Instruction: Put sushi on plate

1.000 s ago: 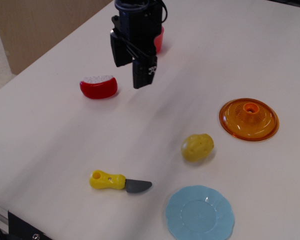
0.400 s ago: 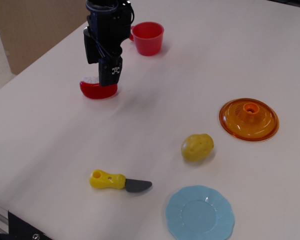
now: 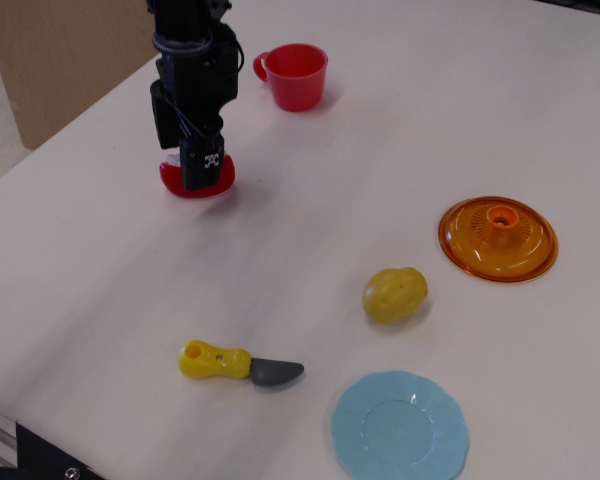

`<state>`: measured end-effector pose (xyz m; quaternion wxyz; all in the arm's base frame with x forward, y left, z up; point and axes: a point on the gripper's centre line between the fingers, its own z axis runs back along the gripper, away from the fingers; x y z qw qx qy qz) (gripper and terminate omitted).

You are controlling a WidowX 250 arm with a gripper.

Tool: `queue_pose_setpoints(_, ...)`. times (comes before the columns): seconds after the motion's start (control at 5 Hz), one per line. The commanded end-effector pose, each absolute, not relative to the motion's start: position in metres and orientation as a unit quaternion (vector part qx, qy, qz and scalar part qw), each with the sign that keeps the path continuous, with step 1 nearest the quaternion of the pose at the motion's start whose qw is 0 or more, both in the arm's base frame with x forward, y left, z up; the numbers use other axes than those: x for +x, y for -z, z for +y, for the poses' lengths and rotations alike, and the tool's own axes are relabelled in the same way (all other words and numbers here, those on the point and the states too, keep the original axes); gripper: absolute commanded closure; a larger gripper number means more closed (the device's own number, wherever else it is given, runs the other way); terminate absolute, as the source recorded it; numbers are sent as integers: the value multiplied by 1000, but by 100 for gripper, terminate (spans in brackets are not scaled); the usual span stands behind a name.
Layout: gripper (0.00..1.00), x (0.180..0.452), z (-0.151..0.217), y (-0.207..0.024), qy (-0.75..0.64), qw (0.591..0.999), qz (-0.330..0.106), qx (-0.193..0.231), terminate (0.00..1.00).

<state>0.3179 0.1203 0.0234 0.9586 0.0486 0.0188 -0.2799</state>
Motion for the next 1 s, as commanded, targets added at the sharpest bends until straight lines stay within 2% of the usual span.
queue_pose_setpoints(0.0,0,339,122,-26,278,959,2,55,0)
queue_pose_setpoints(0.2,100,340,114,-20,278,959,6,54,0)
queue_pose_setpoints(0.4,100,338,97,-30,294,954,-18,48,0)
queue_pose_setpoints(0.8,100,327,27,-56,351,934,-56,25,0)
